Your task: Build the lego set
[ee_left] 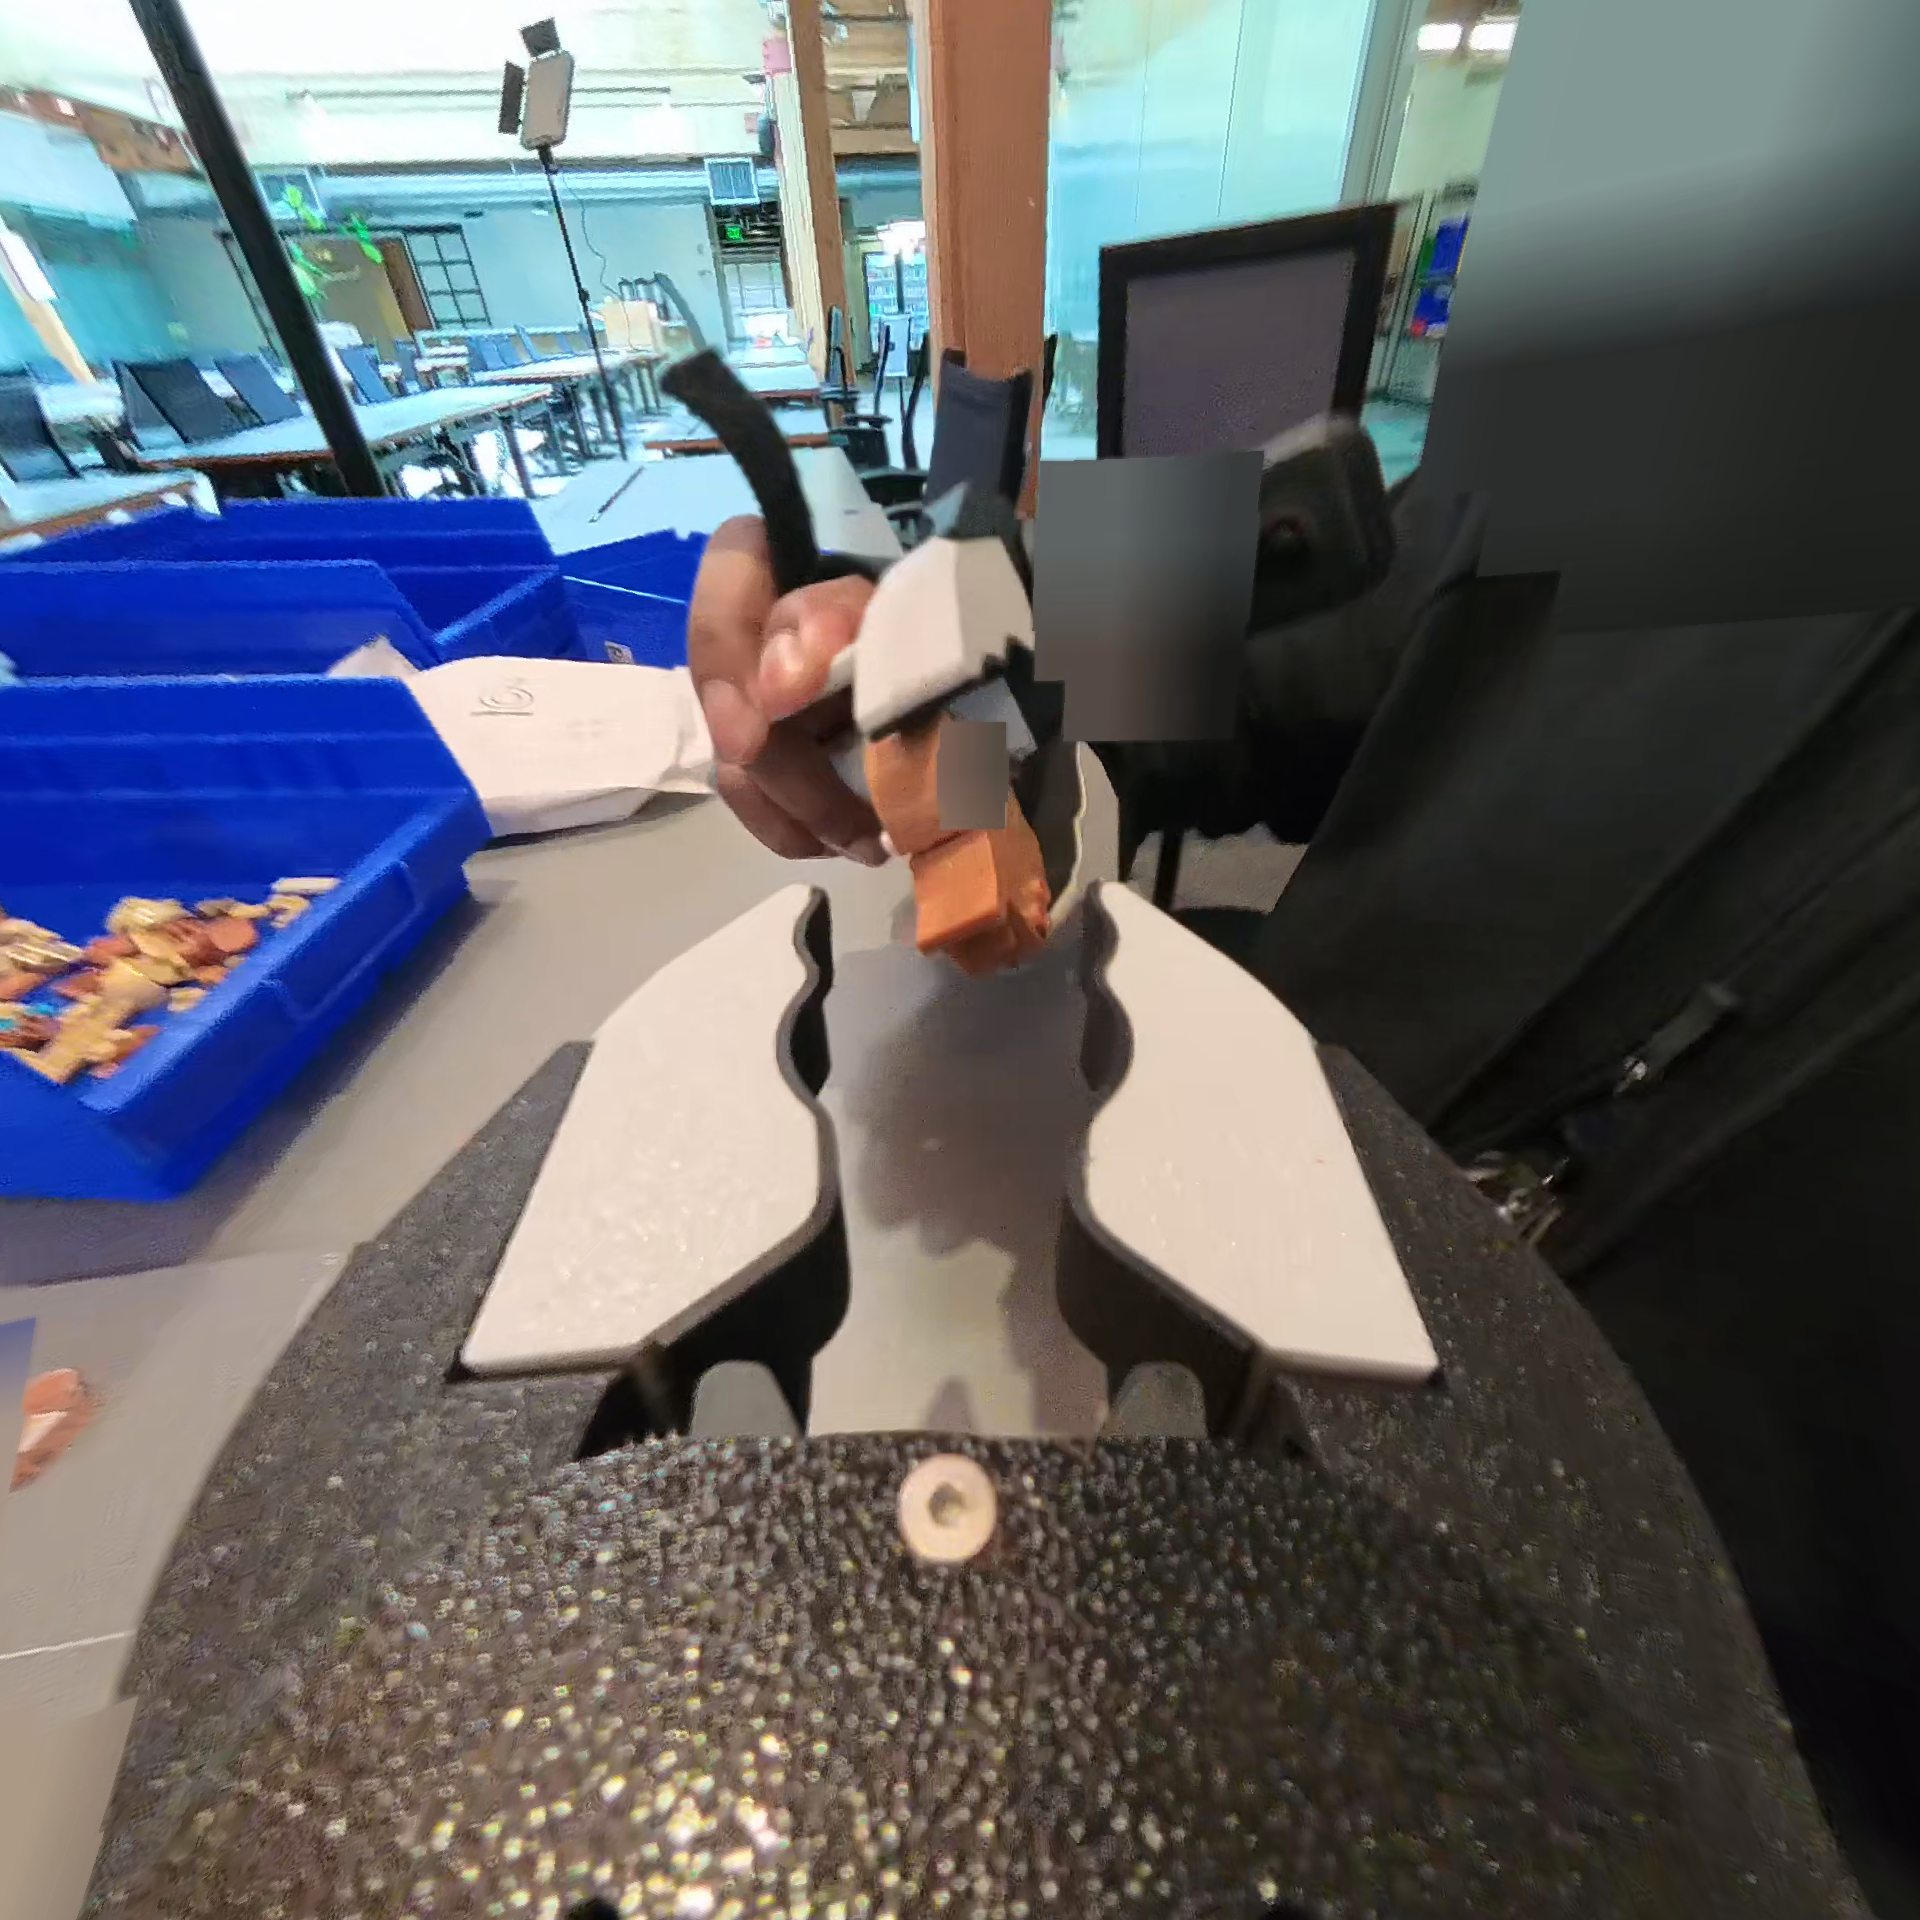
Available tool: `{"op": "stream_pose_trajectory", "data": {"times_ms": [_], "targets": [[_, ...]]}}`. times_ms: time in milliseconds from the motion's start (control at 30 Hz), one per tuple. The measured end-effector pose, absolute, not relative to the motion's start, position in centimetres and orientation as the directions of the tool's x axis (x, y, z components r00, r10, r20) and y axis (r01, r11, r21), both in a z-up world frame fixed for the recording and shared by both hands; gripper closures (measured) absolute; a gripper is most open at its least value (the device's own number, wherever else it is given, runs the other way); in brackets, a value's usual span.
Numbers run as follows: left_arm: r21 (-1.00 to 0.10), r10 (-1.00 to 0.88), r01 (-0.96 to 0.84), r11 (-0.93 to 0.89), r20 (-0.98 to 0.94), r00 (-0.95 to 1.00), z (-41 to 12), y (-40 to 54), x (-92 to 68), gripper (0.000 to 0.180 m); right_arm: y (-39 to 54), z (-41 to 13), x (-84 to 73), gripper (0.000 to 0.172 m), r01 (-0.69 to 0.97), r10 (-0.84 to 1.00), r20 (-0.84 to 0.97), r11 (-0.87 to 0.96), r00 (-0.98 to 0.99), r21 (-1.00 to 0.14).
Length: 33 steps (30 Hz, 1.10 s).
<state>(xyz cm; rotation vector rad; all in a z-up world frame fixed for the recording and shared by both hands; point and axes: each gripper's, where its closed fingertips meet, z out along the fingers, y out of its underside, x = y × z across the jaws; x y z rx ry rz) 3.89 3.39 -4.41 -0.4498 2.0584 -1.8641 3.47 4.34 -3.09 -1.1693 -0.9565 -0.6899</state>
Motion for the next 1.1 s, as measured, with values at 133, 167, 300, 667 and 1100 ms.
{"op": "stream_pose_trajectory", "data": {"times_ms": [133,167,300,667,1100], "targets": [[-0.993,-0.414,-0.103,0.058,0.07,-0.908,-4.8,2.8,4.0,0.137,4.5,-3.3,3.2,0.128,0.896,-0.015,0.925,0.258,0.378,-0.362],[-0.991,-0.411,-0.112,0.068,0.075,-0.909,-5.0,2.5,4.0,0.137,4.5,-3.4,3.1,0.128,0.903,-0.025,0.932,0.256,0.363,-0.345],[-0.991,-0.375,-0.092,0.093,0.051,-0.926,-5.5,1.6,3.6,0.156,4.6,-3.7,2.7,0.128,0.922,-0.049,0.948,0.253,0.313,-0.291],[-0.986,-0.386,-0.06,0.154,-0.004,-0.922,-5.8,1.5,3.6,0.157,4.5,-3.9,2.7,0.126,0.916,-0.027,0.947,0.264,0.321,-0.303],[-0.974,-0.409,-0.17,0.151,0.095,-0.908,-6.4,1.7,4.2,0.158,4.7,-4.6,3.2,0.128,0.921,0.023,0.948,0.232,0.316,-0.313]]}}
